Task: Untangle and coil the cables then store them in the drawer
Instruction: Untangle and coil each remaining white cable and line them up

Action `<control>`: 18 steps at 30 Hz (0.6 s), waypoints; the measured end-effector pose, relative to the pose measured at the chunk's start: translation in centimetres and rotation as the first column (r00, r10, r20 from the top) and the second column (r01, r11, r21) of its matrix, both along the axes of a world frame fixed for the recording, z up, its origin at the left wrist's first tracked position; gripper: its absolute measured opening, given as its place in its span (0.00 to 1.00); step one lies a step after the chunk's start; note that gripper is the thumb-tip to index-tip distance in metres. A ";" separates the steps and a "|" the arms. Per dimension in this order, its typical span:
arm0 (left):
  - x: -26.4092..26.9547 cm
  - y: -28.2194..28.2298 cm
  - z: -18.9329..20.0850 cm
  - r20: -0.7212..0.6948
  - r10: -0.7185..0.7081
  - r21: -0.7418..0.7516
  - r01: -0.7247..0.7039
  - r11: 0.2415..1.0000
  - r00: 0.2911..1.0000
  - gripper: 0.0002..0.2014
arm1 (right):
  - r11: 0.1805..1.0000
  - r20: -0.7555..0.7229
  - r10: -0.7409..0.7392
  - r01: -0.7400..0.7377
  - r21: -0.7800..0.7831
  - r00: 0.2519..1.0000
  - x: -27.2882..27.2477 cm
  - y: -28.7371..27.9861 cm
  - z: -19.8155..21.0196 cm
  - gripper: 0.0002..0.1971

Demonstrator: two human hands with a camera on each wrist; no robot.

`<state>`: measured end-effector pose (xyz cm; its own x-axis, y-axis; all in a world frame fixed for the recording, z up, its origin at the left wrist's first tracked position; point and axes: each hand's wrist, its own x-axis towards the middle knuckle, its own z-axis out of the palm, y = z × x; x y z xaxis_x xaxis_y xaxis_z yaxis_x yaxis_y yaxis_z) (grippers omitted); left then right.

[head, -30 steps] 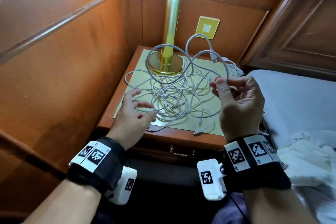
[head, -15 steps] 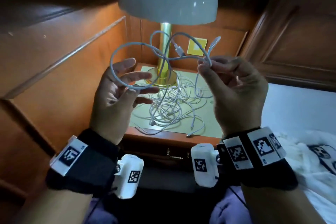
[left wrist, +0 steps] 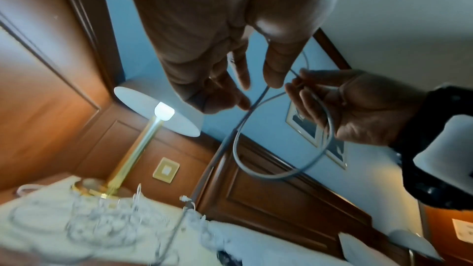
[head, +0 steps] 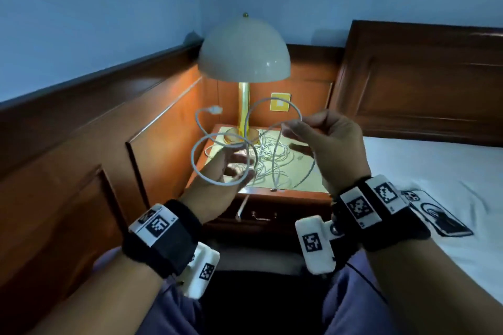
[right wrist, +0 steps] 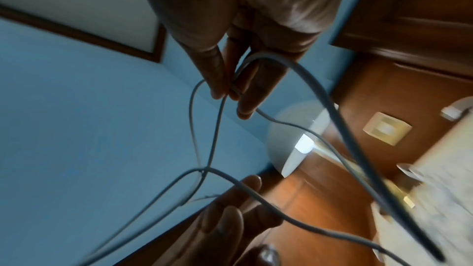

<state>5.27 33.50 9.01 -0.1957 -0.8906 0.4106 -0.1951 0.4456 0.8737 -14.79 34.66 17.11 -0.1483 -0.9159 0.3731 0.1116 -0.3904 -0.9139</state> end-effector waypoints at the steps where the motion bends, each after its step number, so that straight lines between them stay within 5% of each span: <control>1: -0.2 0.3 -0.5 0.008 -0.014 0.031 0.014 0.999 1.000 0.12 | 0.998 0.034 0.009 -0.011 0.059 0.999 -0.5 0.5 -1.2 0.10; 3: -0.6 1.2 -2.4 0.050 -0.090 0.084 0.086 0.993 0.995 0.02 | 0.980 0.090 0.016 -0.034 0.197 0.996 -1.6 1.0 -3.9 0.09; 5: -0.4 1.3 -4.4 0.086 -0.173 0.155 0.158 0.975 0.981 0.11 | 0.946 0.136 0.000 -0.044 0.322 0.991 -3.0 1.1 -6.5 0.08; 8: -0.8 0.9 -6.4 0.032 -0.254 0.337 0.229 0.913 0.967 0.10 | 0.891 0.158 -0.025 -0.050 0.452 0.987 -4.8 1.1 -10.5 0.09; 10: -2.1 0.8 -7.9 0.019 -0.283 0.406 0.251 0.879 0.959 0.07 | 0.864 0.163 -0.001 -0.081 0.497 0.987 -5.7 1.0 -12.9 0.09; 13: -4.0 0.7 -10.5 0.067 -0.304 0.441 0.245 0.863 0.950 0.16 | 0.834 0.186 0.014 -0.114 0.539 0.982 -6.2 0.6 -15.0 0.06; 18: -5.7 0.3 -12.3 -0.030 -0.229 0.480 0.215 0.851 0.973 0.08 | 0.803 0.153 -0.004 -0.088 0.589 0.988 -6.7 -1.4 -15.9 0.06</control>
